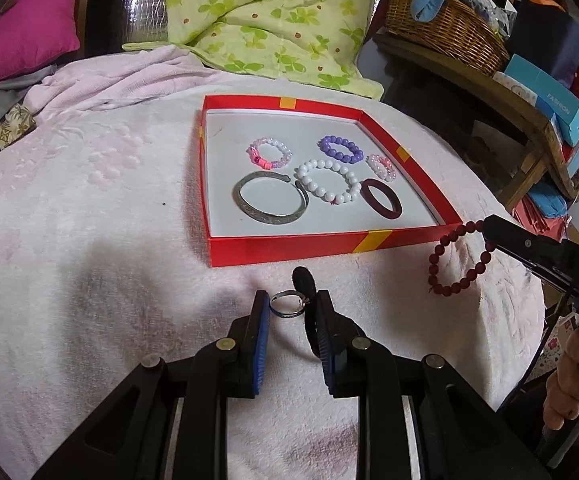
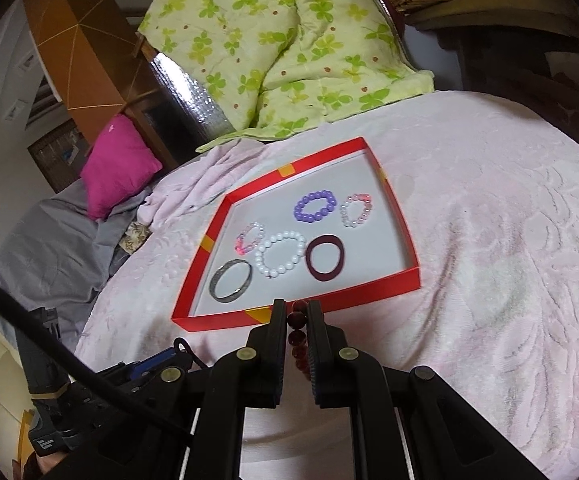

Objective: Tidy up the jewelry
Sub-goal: 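Carry the hair tie toward the tray with the left tool while the right carries the red bead bracelet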

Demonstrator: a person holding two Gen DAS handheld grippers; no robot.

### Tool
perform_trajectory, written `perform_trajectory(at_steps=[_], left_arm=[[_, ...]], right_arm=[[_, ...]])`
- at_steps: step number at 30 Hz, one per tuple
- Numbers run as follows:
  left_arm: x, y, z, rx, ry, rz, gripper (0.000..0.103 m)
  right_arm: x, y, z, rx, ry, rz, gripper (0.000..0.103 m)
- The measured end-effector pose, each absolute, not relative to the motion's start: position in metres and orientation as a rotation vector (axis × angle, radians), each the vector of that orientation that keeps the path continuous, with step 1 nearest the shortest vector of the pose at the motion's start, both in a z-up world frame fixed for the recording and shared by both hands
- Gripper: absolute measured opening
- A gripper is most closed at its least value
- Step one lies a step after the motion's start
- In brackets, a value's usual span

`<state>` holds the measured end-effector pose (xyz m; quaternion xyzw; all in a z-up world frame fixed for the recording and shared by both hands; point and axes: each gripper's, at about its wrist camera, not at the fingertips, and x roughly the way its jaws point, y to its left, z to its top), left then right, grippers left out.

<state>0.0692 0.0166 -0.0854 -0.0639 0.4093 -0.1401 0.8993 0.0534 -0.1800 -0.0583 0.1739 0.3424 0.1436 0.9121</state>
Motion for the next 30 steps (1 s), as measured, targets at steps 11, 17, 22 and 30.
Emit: perform_trajectory(at_steps=[11,17,22,30], left_arm=[[0.061,0.027,-0.074,-0.114,0.803,-0.258,0.024],[0.058,0.034,-0.065,-0.086,0.769,-0.209,0.024],[0.056,0.039,-0.060,-0.068,0.749,-0.175,0.024],[0.057,0.042,-0.052,-0.059,0.723,-0.148,0.024]], right_arm=[[0.053,-0.150,-0.053,0.347,0.693,0.356,0.011],[0.050,-0.132,-0.045,0.337,0.664,0.395,0.011],[0.050,-0.128,-0.044,0.339,0.661,0.399,0.011],[0.054,-0.123,-0.046,0.339,0.669,0.404,0.011]])
